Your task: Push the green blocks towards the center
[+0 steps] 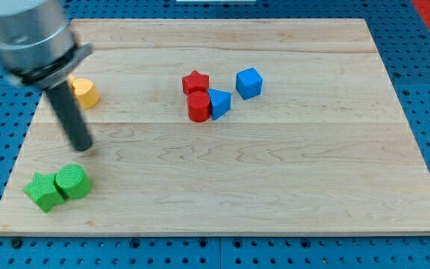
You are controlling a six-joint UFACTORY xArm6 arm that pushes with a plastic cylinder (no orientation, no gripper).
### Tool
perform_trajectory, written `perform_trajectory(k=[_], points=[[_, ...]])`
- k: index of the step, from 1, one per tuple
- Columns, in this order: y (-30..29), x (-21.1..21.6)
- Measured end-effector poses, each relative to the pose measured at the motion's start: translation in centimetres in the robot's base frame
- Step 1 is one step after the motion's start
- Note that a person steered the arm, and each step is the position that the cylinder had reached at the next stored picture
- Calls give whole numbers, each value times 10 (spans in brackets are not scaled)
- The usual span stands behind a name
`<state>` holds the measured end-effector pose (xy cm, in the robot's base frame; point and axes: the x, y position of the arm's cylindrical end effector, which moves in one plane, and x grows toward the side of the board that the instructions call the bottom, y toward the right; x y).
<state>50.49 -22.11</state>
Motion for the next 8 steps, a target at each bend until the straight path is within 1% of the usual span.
perform_trajectory(k=[1, 2, 3, 4, 5, 6, 7, 8], points=[[-75, 35], [-82, 50], [-56, 94], [-37, 91], [-29, 65], [-10, 53], [22, 45], [74, 42]])
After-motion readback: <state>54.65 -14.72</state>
